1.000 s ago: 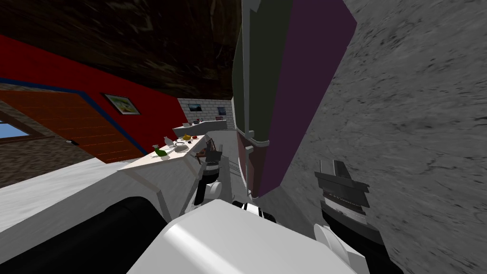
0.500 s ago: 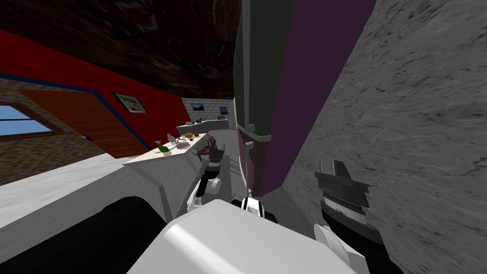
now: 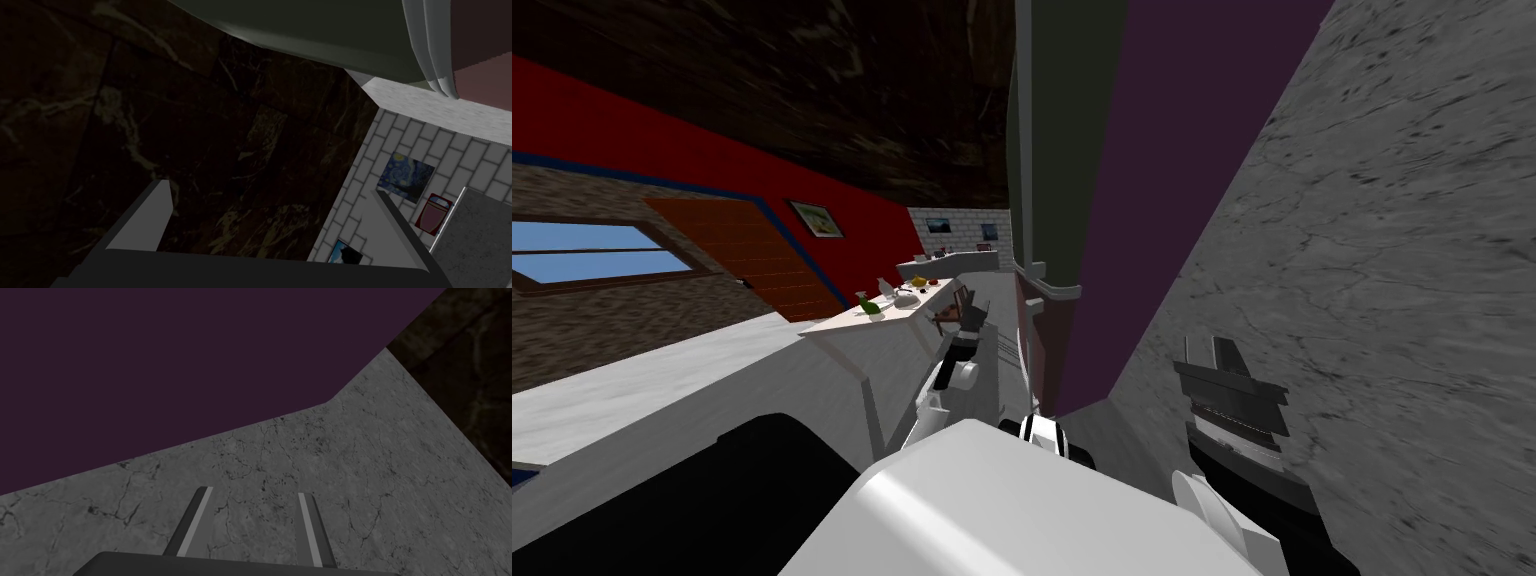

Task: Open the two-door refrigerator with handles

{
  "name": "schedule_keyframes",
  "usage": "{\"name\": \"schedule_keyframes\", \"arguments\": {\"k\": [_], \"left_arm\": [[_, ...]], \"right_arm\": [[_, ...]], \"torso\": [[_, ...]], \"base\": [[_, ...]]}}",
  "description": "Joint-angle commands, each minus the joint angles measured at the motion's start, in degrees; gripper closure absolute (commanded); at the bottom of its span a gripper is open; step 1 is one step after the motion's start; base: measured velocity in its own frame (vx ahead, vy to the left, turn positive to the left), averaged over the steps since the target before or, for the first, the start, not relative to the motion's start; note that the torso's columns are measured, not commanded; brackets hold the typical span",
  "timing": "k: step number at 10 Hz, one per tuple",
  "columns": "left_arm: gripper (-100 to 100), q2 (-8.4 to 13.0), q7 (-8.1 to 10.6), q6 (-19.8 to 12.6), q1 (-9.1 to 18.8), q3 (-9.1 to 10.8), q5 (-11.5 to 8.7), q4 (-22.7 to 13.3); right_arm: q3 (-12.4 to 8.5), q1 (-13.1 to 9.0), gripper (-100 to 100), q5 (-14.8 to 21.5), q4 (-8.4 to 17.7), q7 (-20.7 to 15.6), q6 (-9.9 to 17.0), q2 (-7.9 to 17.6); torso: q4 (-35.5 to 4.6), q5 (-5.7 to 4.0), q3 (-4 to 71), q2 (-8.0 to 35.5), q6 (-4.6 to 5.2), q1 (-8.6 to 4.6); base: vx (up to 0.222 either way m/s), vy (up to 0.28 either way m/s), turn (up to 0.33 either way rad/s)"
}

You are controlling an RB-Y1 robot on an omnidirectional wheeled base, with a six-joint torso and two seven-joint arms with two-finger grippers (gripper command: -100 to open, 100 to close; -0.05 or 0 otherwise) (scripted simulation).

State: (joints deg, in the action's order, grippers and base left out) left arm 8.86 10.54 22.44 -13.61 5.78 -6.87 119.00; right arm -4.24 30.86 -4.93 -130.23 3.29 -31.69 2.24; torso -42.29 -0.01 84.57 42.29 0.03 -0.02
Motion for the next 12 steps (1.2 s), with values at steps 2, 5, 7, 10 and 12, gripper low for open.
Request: {"name": "schedule_keyframes", "arguments": {"k": [2,5,7,10,12], "left_arm": [[-100,1.3,0.24,-4.2,5.7,1.68,0.0,-4.9],[-100,1.7,0.43,-6.3,10.3,2.65,0.0,-7.6],[-100,2.0,0.62,-8.5,13.9,3.69,-0.1,-10.5],[-100,2.2,0.81,-10.8,17.6,4.77,-0.2,-13.4],[-100,2.3,1.01,-13.1,21.2,5.90,-0.3,-16.5]], "right_arm": [[0.0,0.0,0,0.0,0.0,0.0,0.0,0.0],[0.0,0.0,0,0.0,0.0,0.0,0.0,0.0],[0.0,0.0,0,0.0,0.0,0.0,0.0,0.0],[0.0,0.0,0,0.0,0.0,0.0,0.0,0.0],[0.0,0.0,0,0.0,0.0,0.0,0.0,0.0]], "torso": [[0.0,0.02,0.0,0.0,-0.02,0.05],[0.0,0.00,0.0,0.0,-0.04,-0.02],[0.0,0.02,0.0,0.0,-0.05,0.04],[0.0,0.00,0.0,0.0,-0.01,0.00],[0.0,0.04,0.0,0.0,-0.07,0.07]], "base": [[0.016,-0.068,0.111],[0.014,-0.075,0.103],[0.001,-0.071,0.108],[0.014,-0.072,0.081],[0.002,-0.064,0.132]]}}
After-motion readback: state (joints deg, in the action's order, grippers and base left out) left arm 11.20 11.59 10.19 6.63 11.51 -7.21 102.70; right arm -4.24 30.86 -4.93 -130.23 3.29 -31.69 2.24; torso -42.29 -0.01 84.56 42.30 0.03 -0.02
